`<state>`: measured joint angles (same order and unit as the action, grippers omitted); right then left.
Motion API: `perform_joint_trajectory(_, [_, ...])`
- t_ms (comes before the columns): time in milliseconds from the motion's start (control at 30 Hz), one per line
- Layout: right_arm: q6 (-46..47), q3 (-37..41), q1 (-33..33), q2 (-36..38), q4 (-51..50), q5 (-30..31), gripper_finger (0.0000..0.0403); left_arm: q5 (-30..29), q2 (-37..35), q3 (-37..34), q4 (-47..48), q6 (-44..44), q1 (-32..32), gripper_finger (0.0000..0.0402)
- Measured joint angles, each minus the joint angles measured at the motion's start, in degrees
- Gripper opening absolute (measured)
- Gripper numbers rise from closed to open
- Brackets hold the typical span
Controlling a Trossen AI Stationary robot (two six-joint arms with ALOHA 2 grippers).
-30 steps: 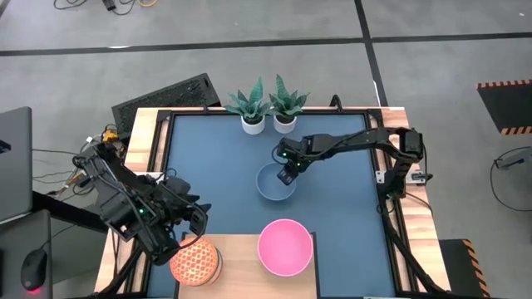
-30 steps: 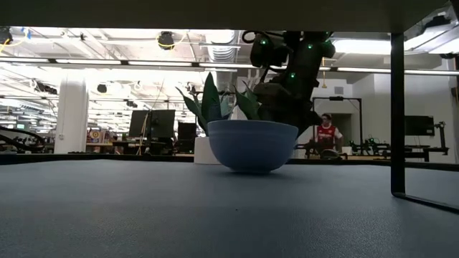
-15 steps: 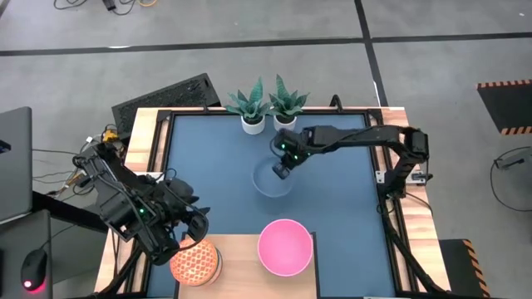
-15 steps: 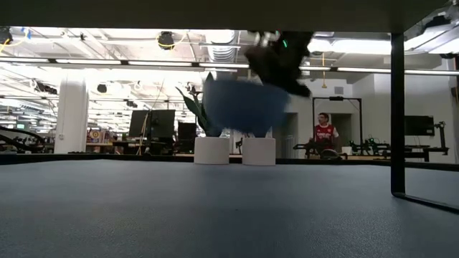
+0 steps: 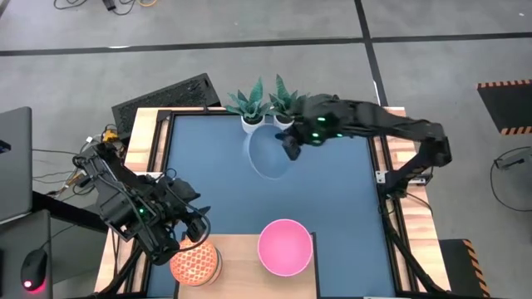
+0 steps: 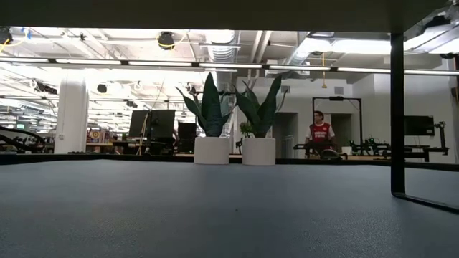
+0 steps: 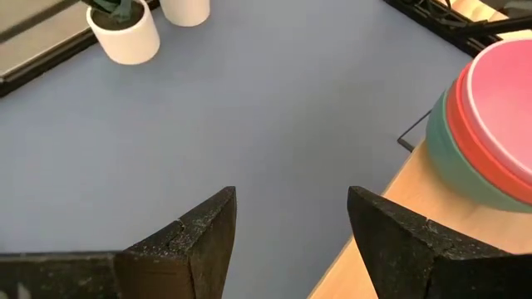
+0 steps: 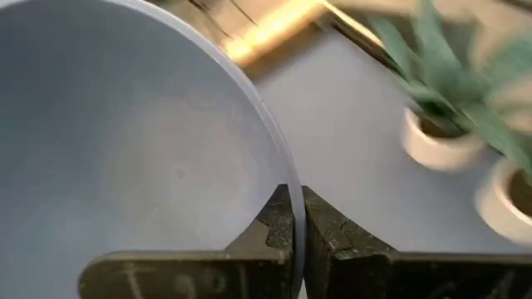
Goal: Place and stack bowls onto a shelf
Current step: Stack the blue bowl on top of the pink bowl on the shelf
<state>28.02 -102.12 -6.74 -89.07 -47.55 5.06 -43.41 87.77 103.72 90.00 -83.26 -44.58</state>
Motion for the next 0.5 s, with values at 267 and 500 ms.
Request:
perform_joint_trajectory(267, [-1.8, -5.3, 12.8, 4.6, 4.5, 0.0, 0.0024, -0.8, 0.0, 0.0, 0.0, 1.8, 0.0, 0.0215])
perform_joint_trajectory(500, [-5.3, -6.0, 23.7, 3.5, 5.1, -0.5, 0.0024, -1.0, 0.0, 0.0, 0.0, 2.1, 0.0, 0.0215])
